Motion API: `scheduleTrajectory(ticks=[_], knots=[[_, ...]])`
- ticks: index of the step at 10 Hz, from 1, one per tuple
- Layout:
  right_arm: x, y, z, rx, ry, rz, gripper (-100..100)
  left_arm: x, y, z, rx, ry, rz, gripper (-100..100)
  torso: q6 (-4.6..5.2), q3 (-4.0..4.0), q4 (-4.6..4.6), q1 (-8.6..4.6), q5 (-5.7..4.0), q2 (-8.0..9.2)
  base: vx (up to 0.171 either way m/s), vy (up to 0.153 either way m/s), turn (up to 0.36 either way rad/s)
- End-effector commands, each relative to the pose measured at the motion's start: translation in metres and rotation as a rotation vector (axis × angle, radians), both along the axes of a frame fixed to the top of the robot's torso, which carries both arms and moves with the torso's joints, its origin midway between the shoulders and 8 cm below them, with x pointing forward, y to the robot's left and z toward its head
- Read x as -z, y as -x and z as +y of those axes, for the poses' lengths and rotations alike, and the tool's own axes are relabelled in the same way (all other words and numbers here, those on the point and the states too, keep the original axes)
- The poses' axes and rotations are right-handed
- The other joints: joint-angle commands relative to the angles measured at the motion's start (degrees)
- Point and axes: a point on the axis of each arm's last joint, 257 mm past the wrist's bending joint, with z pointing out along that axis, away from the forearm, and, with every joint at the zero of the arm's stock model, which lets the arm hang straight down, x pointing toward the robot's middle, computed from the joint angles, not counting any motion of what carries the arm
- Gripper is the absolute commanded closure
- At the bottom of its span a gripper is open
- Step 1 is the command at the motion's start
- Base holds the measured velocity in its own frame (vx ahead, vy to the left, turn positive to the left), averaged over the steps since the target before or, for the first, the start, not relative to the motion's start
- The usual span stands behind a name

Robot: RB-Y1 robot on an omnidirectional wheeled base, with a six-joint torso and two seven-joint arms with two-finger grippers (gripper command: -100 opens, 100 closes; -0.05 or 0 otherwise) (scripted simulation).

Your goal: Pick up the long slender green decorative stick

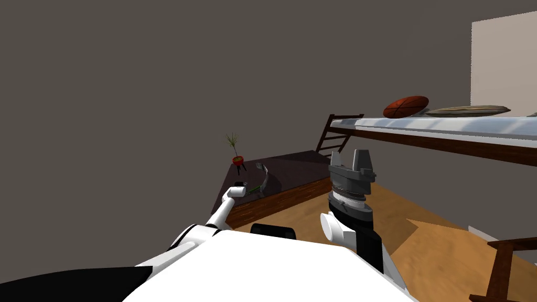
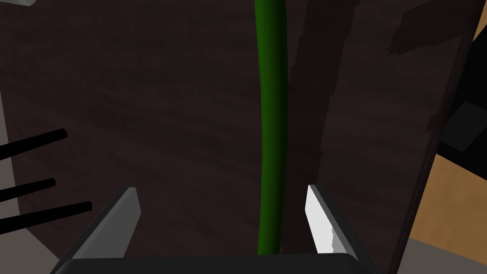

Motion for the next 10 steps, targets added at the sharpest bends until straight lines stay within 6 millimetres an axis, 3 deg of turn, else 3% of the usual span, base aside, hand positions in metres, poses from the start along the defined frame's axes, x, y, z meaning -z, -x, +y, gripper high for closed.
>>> scheduleTrajectory(ticks=[1,4,10], knots=[[0.0,0.0,0.0,0.0,0.0,0.0,0,0.008,0.007,0.001,-0.014,0.009,0.04,-100,0.0,0.0,0.0,0.0,0.0,0.0,0.025,0.011,-0.046],[0.0,0.0,0.0,0.0,0.0,0.0,0,0.026,0.024,0.006,-0.062,0.039,0.159,-100,-0.01,-0.01,-0.01,0.02,0.0,-0.01,0.032,0.012,-0.114],[0.0,0.0,0.0,0.0,0.0,0.0,0,0.042,0.049,0.012,-0.123,0.072,0.297,-100,-0.03,0.0,-0.01,0.02,0.0,0.0,0.026,0.012,-0.07]])
